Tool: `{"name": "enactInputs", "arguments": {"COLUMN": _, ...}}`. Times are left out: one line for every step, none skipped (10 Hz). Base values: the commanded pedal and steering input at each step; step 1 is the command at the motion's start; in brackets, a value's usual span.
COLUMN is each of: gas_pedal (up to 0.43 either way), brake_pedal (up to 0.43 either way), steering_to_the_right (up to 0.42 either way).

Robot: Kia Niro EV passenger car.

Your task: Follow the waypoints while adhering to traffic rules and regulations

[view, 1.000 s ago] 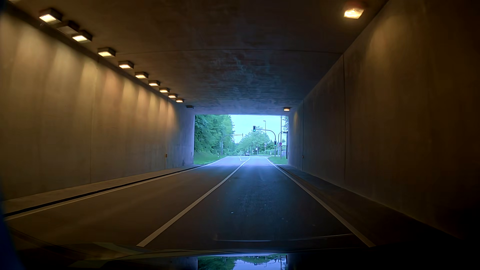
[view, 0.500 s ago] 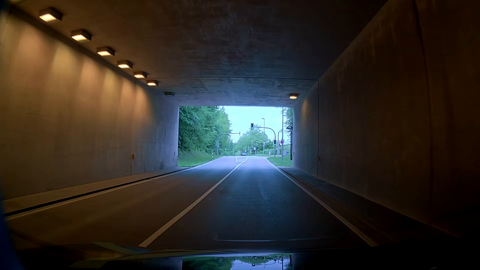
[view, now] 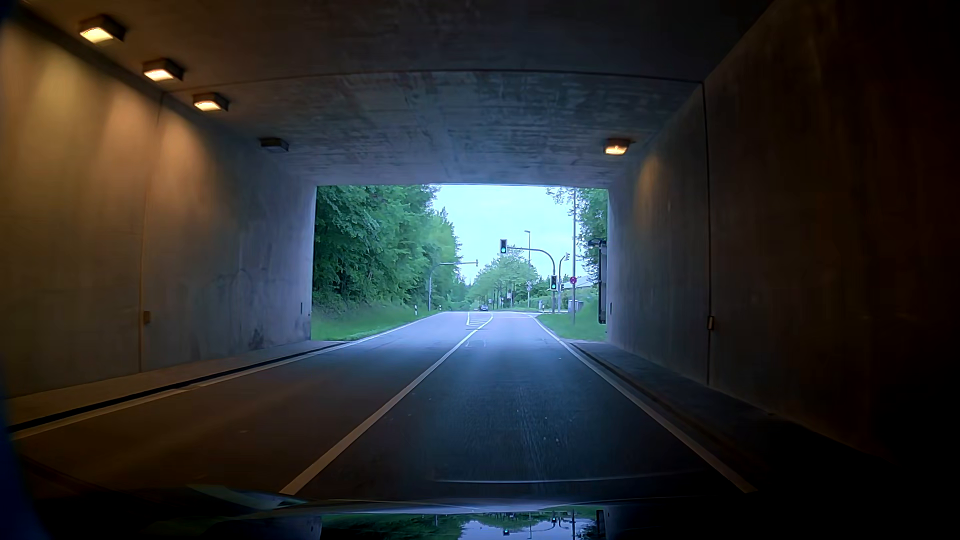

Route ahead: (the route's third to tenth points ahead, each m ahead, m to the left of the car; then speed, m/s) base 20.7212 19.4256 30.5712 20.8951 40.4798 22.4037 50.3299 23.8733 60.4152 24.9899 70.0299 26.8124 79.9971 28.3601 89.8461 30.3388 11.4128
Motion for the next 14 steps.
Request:
{"name": "enactInputs", "arguments": {"gas_pedal": 0.059, "brake_pedal": 0.0, "steering_to_the_right": 0.0}}
{"name": "enactInputs", "arguments": {"gas_pedal": 0.059, "brake_pedal": 0.0, "steering_to_the_right": -0.001}}
{"name": "enactInputs", "arguments": {"gas_pedal": 0.059, "brake_pedal": 0.0, "steering_to_the_right": 0.0}}
{"name": "enactInputs", "arguments": {"gas_pedal": 0.059, "brake_pedal": 0.0, "steering_to_the_right": 0.0}}
{"name": "enactInputs", "arguments": {"gas_pedal": 0.059, "brake_pedal": 0.0, "steering_to_the_right": -0.001}}
{"name": "enactInputs", "arguments": {"gas_pedal": 0.059, "brake_pedal": 0.0, "steering_to_the_right": 0.0}}
{"name": "enactInputs", "arguments": {"gas_pedal": 0.059, "brake_pedal": 0.0, "steering_to_the_right": -0.001}}
{"name": "enactInputs", "arguments": {"gas_pedal": 0.059, "brake_pedal": 0.0, "steering_to_the_right": 0.0}}
{"name": "enactInputs", "arguments": {"gas_pedal": 0.059, "brake_pedal": 0.0, "steering_to_the_right": -0.001}}
{"name": "enactInputs", "arguments": {"gas_pedal": 0.059, "brake_pedal": 0.0, "steering_to_the_right": -0.001}}
{"name": "enactInputs", "arguments": {"gas_pedal": 0.059, "brake_pedal": 0.0, "steering_to_the_right": -0.001}}
{"name": "enactInputs", "arguments": {"gas_pedal": 0.059, "brake_pedal": 0.0, "steering_to_the_right": 0.0}}
{"name": "enactInputs", "arguments": {"gas_pedal": 0.059, "brake_pedal": 0.0, "steering_to_the_right": -0.001}}
{"name": "enactInputs", "arguments": {"gas_pedal": 0.059, "brake_pedal": 0.0, "steering_to_the_right": -0.001}}
